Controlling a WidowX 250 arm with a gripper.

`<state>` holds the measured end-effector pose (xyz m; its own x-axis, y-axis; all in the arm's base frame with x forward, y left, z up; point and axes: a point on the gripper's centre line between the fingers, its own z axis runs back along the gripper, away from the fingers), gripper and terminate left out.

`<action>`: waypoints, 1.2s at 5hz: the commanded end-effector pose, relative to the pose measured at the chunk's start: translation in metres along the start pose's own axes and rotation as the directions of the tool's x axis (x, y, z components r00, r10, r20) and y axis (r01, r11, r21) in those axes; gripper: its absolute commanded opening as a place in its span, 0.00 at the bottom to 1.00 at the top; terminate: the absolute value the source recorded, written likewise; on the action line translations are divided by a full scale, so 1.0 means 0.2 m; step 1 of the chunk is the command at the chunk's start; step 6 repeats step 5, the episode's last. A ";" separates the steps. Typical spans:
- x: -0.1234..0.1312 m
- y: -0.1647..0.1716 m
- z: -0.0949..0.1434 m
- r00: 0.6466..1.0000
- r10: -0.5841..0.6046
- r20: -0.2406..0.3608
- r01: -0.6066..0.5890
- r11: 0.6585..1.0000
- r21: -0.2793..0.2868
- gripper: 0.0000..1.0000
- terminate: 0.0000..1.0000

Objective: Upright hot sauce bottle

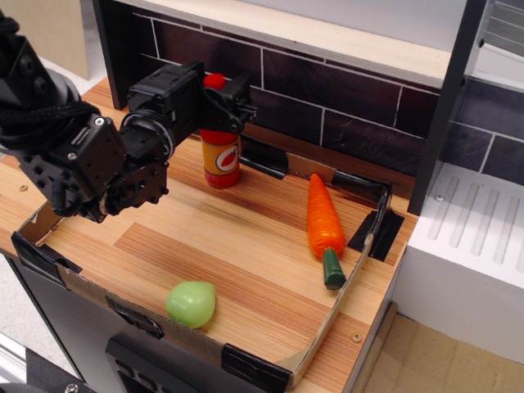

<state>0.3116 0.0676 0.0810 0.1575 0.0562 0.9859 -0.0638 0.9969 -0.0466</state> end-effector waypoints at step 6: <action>0.22 0.00 0.07 0.998 0.037 -0.049 -0.036 0.999 0.022 1.00 1.00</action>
